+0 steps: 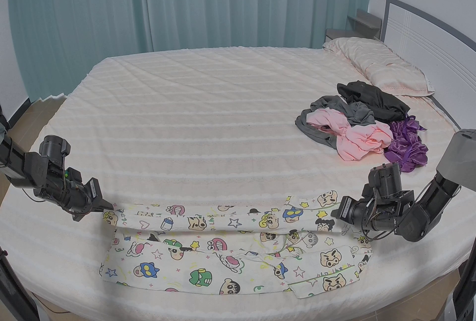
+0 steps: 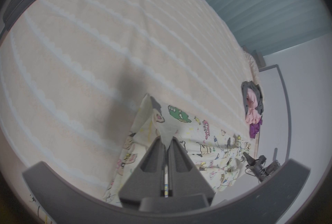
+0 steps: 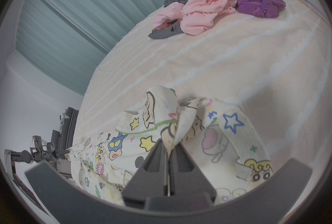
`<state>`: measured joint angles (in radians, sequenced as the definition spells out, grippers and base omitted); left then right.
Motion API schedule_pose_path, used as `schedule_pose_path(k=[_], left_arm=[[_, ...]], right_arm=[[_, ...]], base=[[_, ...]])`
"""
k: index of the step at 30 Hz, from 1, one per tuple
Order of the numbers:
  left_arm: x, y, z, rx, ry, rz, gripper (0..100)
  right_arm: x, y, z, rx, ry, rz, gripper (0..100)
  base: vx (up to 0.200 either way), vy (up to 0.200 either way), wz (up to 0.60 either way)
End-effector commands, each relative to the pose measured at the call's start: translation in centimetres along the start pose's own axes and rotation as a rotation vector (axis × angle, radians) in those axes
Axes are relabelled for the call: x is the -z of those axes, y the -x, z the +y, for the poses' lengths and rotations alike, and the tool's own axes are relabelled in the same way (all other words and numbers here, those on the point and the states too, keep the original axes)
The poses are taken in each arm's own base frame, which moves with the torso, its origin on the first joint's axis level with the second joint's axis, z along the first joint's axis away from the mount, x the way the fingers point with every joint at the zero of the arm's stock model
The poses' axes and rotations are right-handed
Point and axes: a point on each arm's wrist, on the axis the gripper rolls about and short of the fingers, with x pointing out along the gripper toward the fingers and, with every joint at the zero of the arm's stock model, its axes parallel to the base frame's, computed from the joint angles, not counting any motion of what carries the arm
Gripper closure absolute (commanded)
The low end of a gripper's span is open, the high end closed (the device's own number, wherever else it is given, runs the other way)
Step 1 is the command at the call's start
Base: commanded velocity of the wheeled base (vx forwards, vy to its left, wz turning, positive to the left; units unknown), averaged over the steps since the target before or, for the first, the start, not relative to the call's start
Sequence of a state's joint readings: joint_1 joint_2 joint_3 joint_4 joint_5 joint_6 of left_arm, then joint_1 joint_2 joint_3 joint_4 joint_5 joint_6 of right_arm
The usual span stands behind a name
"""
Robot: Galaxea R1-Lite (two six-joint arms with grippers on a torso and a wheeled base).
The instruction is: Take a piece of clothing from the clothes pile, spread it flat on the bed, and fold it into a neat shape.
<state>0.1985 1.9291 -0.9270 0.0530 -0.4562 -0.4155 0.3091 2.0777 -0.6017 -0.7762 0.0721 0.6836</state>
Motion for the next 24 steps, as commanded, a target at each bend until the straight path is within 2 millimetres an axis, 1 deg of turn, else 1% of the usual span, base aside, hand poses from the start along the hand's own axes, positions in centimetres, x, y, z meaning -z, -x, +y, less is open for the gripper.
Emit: schedule_pose_path(k=[1,5,9,16,17,19,22,24], left_arm=[[1.0,-0.7,1.3,-0.074,-0.002,0.031,100],[1.9,-1.4,2.1,-0.12,-0.032,0.063,100],[2.5,-1.6,2.4,-0.127,-0.044,0.088,100],[2.6,-1.9,2.5,-0.131,-0.042,0.098,100],[2.6,-1.9,2.5,-0.132,-0.043,0.097,0],[2.6,-1.6,2.5,-0.134,-0.036,0.095,0],[2.6,-1.6,2.6,-0.136,-0.033,0.098,0],[2.7,-1.4,2.8,-0.14,-0.025,0.094,0]], right_arm=[[1.1,0.4,-0.7,0.027,0.003,0.037,100],[1.9,0.7,-1.2,0.042,0.006,0.062,100],[2.3,0.8,-1.4,0.053,0.008,0.075,100],[3.0,1.2,-1.6,0.062,0.015,0.098,100],[3.1,1.2,-1.6,0.061,0.016,0.101,0],[2.7,2.1,-1.1,0.043,0.02,0.081,0],[2.7,2.3,-1.1,0.041,0.02,0.078,0],[2.5,2.9,-1.0,0.032,0.018,0.065,0]], base=[[0.0,0.0,0.0],[0.0,0.0,0.0],[0.0,0.0,0.0],[0.0,0.0,0.0],[0.0,0.0,0.0],[0.0,0.0,0.0],[0.0,0.0,0.0],[0.0,0.0,0.0]])
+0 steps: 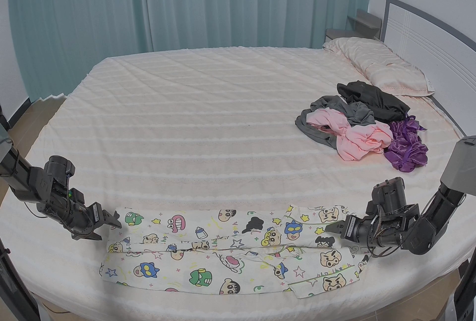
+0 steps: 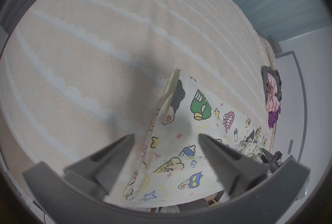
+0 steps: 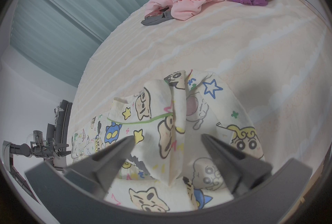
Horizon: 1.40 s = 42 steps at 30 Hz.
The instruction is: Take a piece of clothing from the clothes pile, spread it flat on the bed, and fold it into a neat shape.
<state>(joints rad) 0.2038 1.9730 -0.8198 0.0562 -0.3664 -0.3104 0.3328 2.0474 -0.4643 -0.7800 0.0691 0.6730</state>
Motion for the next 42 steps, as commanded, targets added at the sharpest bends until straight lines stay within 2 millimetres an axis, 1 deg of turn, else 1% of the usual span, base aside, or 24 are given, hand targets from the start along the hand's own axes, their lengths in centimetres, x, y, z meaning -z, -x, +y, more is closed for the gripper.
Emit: schedule_pose_path(k=[1,4,7,12,14,17,27,31,37,42], left_arm=[[0.1,0.5,0.5,-0.007,0.02,-0.009,0],[-0.2,1.3,0.7,-0.002,0.036,-0.039,0],[-0.1,1.5,0.8,-0.001,0.045,-0.044,0],[0.0,1.1,0.5,0.006,0.048,-0.029,0],[0.2,0.7,0.1,0.011,0.031,-0.015,0],[0.4,0.2,-0.4,0.014,0.015,0.004,0],[1.6,-0.8,-1.0,0.003,-0.025,0.044,0],[1.6,-0.9,-1.0,0.005,-0.033,0.042,0],[2.7,-1.5,-0.8,0.0,-0.055,0.024,0],[3.0,-1.5,-0.8,0.006,-0.069,0.0,0]], right_arm=[[-0.4,1.6,0.4,-0.028,-0.002,-0.032,0],[-0.4,2.6,0.4,-0.034,-0.005,-0.046,0],[-0.4,3.0,0.4,-0.035,-0.008,-0.058,0],[0.5,3.9,-0.2,-0.019,-0.025,-0.043,0],[0.8,4.6,-0.4,-0.02,-0.07,-0.043,0],[1.0,4.9,-0.5,-0.021,-0.11,-0.04,0],[1.5,5.0,-0.3,-0.025,-0.101,-0.028,0],[1.5,5.0,-0.2,-0.026,-0.098,-0.026,0],[1.7,5.1,-0.4,-0.022,-0.108,-0.02,0],[2.0,5.1,-0.8,-0.009,-0.115,-0.007,0]], base=[[0.0,0.0,0.0],[0.0,0.0,0.0],[0.0,0.0,0.0],[0.0,0.0,0.0],[0.0,0.0,0.0],[0.0,0.0,0.0],[0.0,0.0,0.0],[0.0,0.0,0.0],[0.0,0.0,0.0],[0.0,0.0,0.0]])
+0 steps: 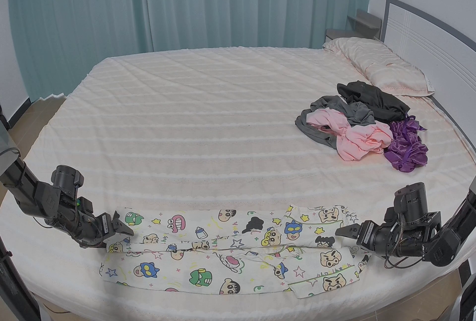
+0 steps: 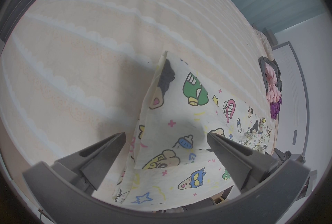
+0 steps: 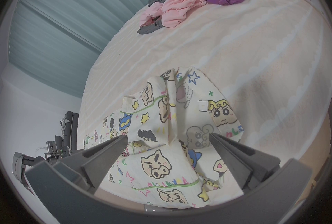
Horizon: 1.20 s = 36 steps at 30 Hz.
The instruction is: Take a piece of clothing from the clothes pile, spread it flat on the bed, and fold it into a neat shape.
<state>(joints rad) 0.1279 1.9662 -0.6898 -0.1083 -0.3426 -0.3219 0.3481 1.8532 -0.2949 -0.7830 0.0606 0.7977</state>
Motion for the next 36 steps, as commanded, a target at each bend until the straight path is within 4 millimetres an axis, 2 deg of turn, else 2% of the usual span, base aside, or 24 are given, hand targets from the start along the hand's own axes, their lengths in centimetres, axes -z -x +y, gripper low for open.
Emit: schedule_pose_path(k=[1,14,25,26,36], left_arm=[[0.6,-0.1,0.1,-0.003,0.0,0.012,0],[0.5,-0.6,-0.5,0.005,-0.021,0.019,0],[0.8,-2.4,-0.9,0.001,-0.058,0.016,0],[0.8,-2.4,-0.9,0.001,-0.058,0.016,100],[0.6,-1.9,-1.1,0.004,-0.047,0.001,100]], right_arm=[[0.2,0.0,-0.3,0.011,-0.003,0.011,0],[0.7,0.3,-0.7,0.021,-0.002,0.026,0],[0.8,0.3,-0.7,0.022,-0.002,0.029,0],[0.8,0.3,-0.7,0.022,-0.002,0.029,0],[0.8,0.3,-0.8,0.021,-0.002,0.035,0]], base=[[0.0,0.0,0.0],[0.0,0.0,0.0],[0.0,0.0,0.0],[0.0,0.0,0.0],[0.0,0.0,0.0]])
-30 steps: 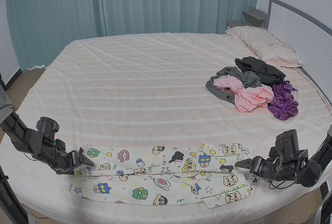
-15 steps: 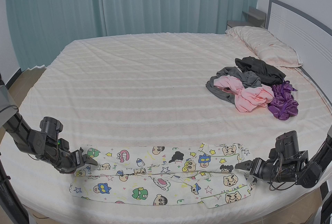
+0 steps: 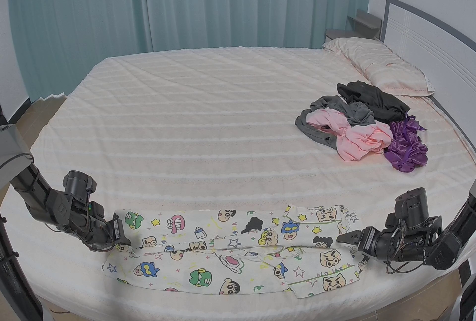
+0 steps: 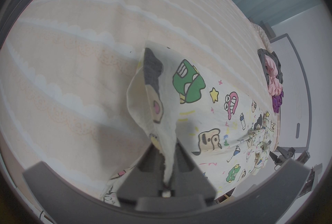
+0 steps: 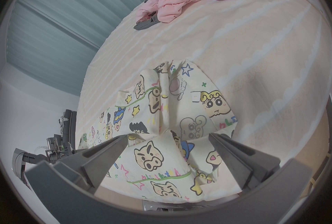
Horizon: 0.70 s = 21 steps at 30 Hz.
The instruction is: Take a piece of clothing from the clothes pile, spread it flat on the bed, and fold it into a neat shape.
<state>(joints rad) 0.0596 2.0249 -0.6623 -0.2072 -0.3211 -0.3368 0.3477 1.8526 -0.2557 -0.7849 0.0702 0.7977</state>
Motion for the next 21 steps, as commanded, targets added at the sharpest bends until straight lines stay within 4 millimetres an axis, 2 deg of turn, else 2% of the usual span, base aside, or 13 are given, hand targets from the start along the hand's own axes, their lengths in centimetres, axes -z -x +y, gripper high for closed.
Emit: schedule_pose_path(k=[1,10,21], left_arm=[[-0.1,0.4,0.0,0.002,0.001,-0.013,100],[-0.6,2.6,-0.1,0.015,0.006,-0.082,100],[-1.2,6.4,1.6,0.004,0.075,-0.169,100]], right_arm=[[0.0,0.0,0.0,0.001,0.0,0.002,0],[0.1,0.0,0.0,0.002,0.0,0.001,0],[0.1,0.0,-0.1,0.002,0.0,0.001,0]], base=[[0.0,0.0,0.0],[0.0,0.0,0.0],[0.0,0.0,0.0]])
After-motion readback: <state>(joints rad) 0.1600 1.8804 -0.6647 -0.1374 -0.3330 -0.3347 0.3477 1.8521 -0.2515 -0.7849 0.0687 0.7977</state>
